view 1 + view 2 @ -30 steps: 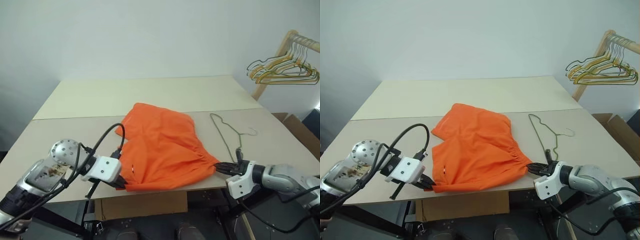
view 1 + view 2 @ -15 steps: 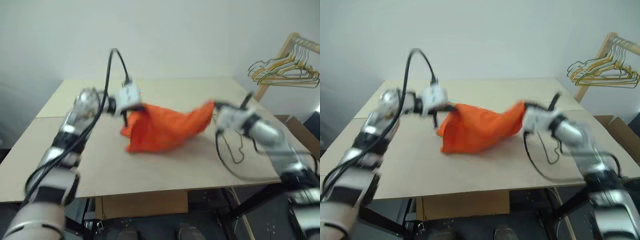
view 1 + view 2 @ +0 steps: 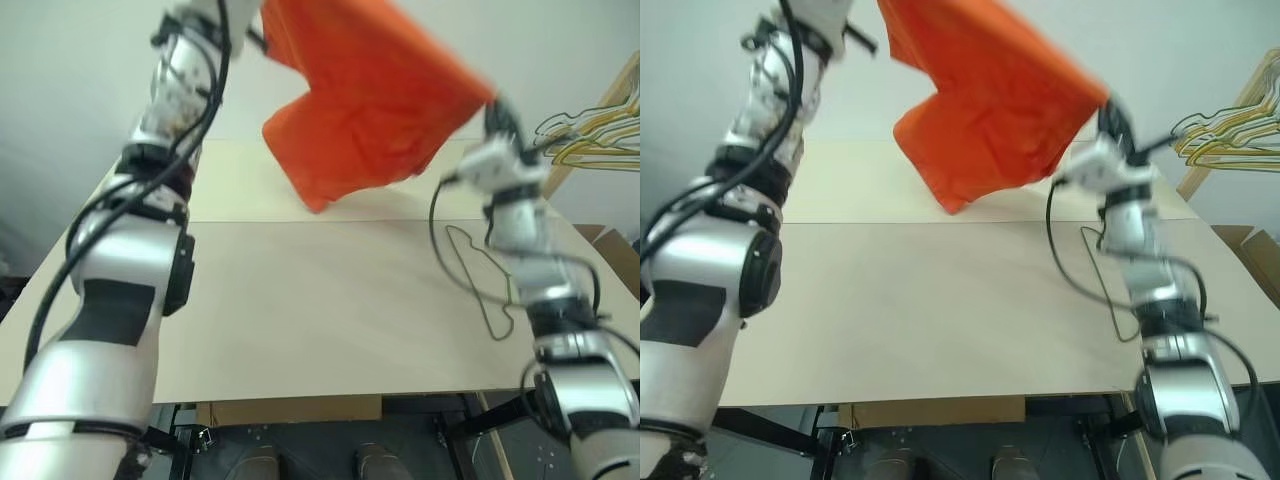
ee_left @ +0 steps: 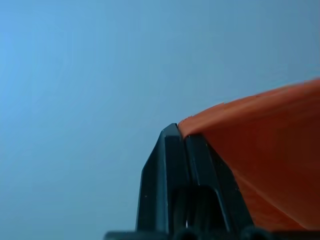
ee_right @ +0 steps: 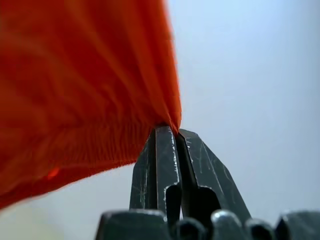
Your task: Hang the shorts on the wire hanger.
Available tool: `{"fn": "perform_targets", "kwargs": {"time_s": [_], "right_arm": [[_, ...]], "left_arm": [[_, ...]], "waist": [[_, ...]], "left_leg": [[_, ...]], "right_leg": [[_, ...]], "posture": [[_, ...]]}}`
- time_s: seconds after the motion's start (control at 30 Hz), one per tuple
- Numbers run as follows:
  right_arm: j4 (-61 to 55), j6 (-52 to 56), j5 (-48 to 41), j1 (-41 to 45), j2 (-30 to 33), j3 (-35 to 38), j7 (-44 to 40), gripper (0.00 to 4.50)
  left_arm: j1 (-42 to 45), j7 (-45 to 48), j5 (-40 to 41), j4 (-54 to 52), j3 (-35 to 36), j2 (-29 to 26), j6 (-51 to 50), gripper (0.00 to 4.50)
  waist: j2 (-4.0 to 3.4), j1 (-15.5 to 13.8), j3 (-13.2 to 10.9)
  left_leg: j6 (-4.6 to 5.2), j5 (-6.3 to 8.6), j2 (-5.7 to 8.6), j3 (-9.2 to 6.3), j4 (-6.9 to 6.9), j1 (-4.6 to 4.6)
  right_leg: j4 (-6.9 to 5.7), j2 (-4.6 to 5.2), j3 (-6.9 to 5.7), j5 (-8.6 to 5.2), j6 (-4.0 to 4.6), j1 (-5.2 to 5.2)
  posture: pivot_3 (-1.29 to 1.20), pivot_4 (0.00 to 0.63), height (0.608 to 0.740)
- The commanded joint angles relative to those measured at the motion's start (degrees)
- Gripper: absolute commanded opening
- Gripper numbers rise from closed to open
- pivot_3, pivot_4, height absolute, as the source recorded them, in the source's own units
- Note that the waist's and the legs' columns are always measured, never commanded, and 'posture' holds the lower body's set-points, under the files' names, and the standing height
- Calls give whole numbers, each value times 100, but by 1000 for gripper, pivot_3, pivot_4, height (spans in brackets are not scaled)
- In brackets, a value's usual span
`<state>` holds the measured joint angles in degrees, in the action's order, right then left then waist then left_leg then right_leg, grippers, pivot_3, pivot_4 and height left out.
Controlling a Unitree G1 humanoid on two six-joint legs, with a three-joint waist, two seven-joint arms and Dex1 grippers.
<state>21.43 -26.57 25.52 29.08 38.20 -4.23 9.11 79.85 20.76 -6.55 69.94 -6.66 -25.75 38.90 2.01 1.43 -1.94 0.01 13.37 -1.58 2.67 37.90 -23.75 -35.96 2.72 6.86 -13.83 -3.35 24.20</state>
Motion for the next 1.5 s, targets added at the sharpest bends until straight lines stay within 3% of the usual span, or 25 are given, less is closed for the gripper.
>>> {"fn": "perform_targets", "kwargs": {"time_s": [0.03,0.2,0.33,0.47,0.53,0.83,1.17,1.2,1.3,1.5], "right_arm": [[-1165,-714,-504,-902,632,39,-1013,14],[-1639,-1634,-601,-1951,1325,-304,-2042,14],[-1596,-2005,-564,-2126,1553,-528,-2637,14],[-1420,-2277,-108,-2082,1713,-716,-2974,14],[-1405,-2314,5,-2075,1718,-728,-3040,14],[-1552,-2091,530,-2336,1688,-602,-2961,14],[-1765,-1972,829,-2650,1668,-443,-2768,14],[-1811,-1961,767,-2738,1676,-408,-2775,270],[-2055,-1878,461,-3066,1753,-295,-2946,1028],[-2913,-1391,-308,-4173,1775,406,-3162,2952]], "left_arm": [[-1058,2799,1260,-1360,186,-201,-93,0],[-3070,5430,2524,-4291,-46,-1274,-1987,0],[-3919,6909,2664,-5528,-450,-2441,-2782,0],[-4518,7174,2927,-6493,-1809,-4321,-2462,0],[-4686,7174,3061,-6741,-2040,-4661,-2357,0],[-6132,6810,3110,-8199,-1380,-4496,-3712,0],[-6999,6680,2682,-8637,-991,-4403,-3991,0],[-7031,6684,2666,-8657,-960,-4396,-4004,0],[-7082,6837,2597,-8512,-835,-4417,-3766,620],[-6747,7174,2805,-7775,-650,-4614,-3259,2410]], "waist": [[-9,82,-1],[-9,491,-3],[3,683,-13],[18,747,-30],[22,720,-27],[31,517,-16],[30,553,-16],[30,554,-16],[31,525,-16],[31,484,-16]], "left_leg": [[3,1,0,1,3,3],[9,4,-24,-8,20,27],[20,-4,-24,-17,24,140],[26,-7,-28,-18,20,320],[21,-5,-38,-22,13,378],[28,-6,-34,-3,12,292],[31,-9,-34,2,17,273],[31,-9,-33,3,18,272],[31,-9,-35,0,18,272],[31,-9,-35,-1,18,269]], "right_leg": [[-8,0,3,0,-1,-3],[-18,-24,13,3,9,-10],[-70,-31,20,-2,18,-108],[-80,-31,24,-72,33,-273],[-76,-25,23,-81,43,-324],[-96,-22,24,-94,31,-235],[-114,-27,33,-97,42,-201],[-114,-27,33,-97,41,-201],[-114,-28,28,-98,43,-200],[-114,-27,26,-100,45,-199]], "posture": [[-6,0,740],[-12,0,740],[-9,0,740],[-20,0,740],[-24,0,740],[-43,0,740],[-43,0,740],[-53,0,740],[-44,0,740],[-20,0,740]]}}
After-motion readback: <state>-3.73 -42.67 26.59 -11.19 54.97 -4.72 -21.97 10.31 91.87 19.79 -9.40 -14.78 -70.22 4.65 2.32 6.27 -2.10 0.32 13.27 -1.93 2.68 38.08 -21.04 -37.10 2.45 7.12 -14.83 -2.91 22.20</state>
